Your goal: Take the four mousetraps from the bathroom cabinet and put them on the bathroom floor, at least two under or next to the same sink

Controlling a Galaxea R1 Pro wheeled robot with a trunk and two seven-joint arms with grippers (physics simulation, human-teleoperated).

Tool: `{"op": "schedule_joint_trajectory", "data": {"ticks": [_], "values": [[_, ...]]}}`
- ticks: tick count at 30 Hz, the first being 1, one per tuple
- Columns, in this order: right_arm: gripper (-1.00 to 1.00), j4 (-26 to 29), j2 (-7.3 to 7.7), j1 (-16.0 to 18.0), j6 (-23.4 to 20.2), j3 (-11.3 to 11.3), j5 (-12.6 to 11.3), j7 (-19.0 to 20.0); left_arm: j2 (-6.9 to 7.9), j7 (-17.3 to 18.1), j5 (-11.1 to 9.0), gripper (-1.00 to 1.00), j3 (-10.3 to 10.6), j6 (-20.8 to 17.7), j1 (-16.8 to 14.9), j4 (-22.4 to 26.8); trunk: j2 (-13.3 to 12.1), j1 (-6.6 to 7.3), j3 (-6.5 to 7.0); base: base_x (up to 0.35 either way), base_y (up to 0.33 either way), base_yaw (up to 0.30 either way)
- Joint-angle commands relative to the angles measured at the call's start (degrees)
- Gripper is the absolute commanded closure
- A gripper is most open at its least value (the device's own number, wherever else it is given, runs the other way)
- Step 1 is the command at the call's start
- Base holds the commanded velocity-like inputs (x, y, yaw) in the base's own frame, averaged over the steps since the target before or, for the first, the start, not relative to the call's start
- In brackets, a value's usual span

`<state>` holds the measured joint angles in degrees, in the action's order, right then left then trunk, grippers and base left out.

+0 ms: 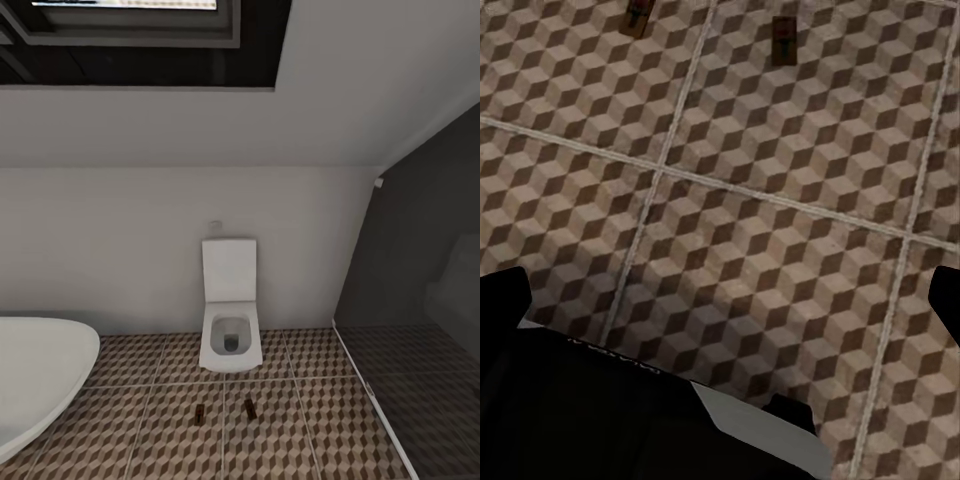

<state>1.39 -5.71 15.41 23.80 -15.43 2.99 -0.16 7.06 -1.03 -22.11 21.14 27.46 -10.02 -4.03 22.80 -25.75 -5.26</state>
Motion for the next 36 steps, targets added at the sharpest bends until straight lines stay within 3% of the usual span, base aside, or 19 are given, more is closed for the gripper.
{"op": "schedule_joint_trajectory", "data": {"ticks": [1, 18, 36], "values": [[-1.00, -0.07, -0.01, 0.06, 0.19, 0.14, 0.31, -0.02, -0.03, -0.11, -0.22, -1.00, 0.49, 0.31, -0.09, -0.19, 0.12, -0.04, -0.03, 0.000, 0.000, 0.000], [-1.00, -0.03, -0.09, 0.06, 0.14, 0.18, 0.26, -0.02, -0.03, -0.11, -0.22, -1.00, 0.49, 0.28, -0.09, -0.19, 0.12, -0.04, 1.43, 0.000, 0.000, 0.000], [-1.00, 0.01, -0.09, 0.06, 0.03, 0.23, 0.26, -0.02, -0.03, 0.11, -0.21, -1.00, 0.49, 0.23, -0.09, -0.27, 0.12, -0.04, 1.56, 0.000, 0.000, 0.000]]}}
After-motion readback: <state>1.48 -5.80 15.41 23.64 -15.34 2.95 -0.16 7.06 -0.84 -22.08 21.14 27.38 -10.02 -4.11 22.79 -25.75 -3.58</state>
